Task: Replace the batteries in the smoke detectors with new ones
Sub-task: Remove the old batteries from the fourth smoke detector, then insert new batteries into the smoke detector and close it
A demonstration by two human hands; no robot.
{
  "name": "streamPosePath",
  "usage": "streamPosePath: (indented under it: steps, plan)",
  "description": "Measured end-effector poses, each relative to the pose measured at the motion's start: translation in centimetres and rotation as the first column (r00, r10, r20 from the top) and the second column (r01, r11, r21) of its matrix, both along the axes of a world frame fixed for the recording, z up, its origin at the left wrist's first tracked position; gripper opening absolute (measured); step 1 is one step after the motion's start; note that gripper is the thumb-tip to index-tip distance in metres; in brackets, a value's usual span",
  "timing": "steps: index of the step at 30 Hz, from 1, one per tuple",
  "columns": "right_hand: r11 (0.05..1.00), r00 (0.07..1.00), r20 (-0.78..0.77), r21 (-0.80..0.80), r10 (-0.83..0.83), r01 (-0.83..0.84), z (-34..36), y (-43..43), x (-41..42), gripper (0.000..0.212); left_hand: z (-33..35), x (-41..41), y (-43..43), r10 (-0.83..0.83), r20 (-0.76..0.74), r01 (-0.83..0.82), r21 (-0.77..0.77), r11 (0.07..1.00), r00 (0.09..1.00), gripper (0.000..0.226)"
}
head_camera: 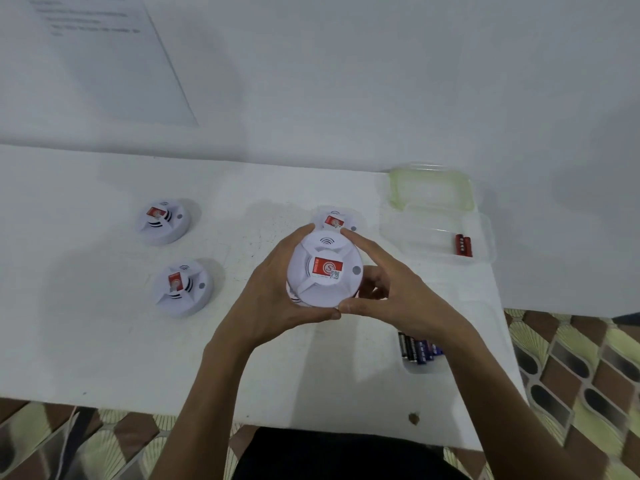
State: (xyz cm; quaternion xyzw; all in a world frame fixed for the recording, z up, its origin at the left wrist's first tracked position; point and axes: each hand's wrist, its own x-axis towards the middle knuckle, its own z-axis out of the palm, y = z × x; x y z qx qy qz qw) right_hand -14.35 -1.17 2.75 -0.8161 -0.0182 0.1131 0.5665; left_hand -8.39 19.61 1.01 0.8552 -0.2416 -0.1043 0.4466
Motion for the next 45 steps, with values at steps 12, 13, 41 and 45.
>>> streamPosePath:
  steps: [12,13,41,45]
  plan:
    - [0.989,0.989,0.003,-0.023,-0.145,0.145,-1.9,8.4,8.5,0.073,-1.3,9.7,7.6,-0.008,-0.067,0.005,-0.042,0.999,0.998,0.093]
    - [0.986,0.988,0.019,-0.056,-0.154,0.155,-2.3,8.9,9.3,0.071,-1.4,10.5,8.1,-0.006,-0.057,0.005,-0.024,1.000,0.998,0.090]
    - [0.654,0.920,0.295,-0.648,-0.256,0.390,-6.0,16.7,20.3,0.035,-4.9,19.2,13.6,-0.090,0.121,0.046,0.326,0.944,0.989,0.076]
    - [0.849,0.953,0.211,-0.441,-0.217,0.291,-4.1,19.8,22.1,0.024,-5.1,19.9,17.7,0.066,0.228,-0.139,0.319,0.938,0.971,0.075]
